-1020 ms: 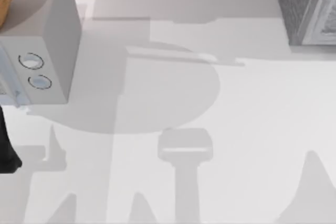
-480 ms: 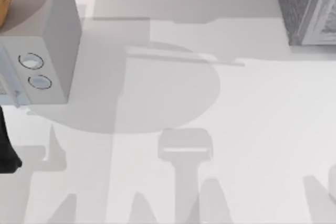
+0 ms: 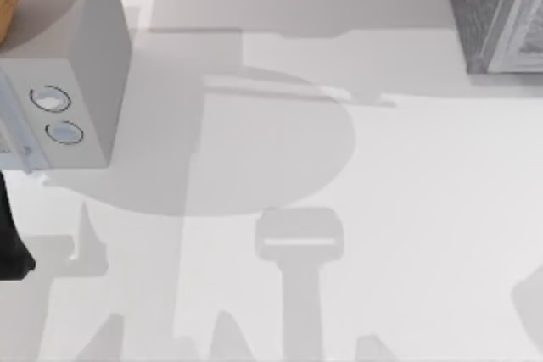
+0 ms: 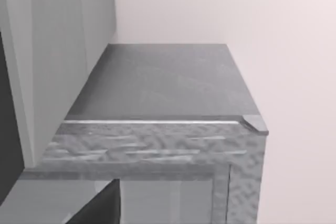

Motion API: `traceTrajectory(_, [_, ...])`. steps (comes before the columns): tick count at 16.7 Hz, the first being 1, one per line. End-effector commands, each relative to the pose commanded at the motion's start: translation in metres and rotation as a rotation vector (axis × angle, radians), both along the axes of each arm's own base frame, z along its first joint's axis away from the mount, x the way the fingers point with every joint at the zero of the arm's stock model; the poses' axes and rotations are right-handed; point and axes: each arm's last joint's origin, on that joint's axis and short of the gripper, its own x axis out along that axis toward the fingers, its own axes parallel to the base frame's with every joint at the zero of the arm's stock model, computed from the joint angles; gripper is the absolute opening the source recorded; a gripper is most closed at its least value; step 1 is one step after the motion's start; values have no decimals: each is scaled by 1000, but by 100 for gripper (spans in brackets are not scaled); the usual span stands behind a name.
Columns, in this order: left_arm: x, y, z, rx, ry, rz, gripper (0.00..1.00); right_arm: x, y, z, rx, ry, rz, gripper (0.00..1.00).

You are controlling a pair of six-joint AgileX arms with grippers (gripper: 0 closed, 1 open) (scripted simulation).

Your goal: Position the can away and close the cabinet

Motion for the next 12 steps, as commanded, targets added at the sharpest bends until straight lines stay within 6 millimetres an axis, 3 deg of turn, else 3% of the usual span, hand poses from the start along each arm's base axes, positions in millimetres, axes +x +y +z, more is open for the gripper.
traceTrajectory(6, [0,0,0,0,0,0,100,2,-1,-1,6,3,-2,100])
traceTrajectory(9, [0,0,0,0,0,0,100,21,4,-6,40,18,-5,100])
traceTrajectory(12, [0,0,0,0,0,0,100,48,25,-7,54,29,-3,100])
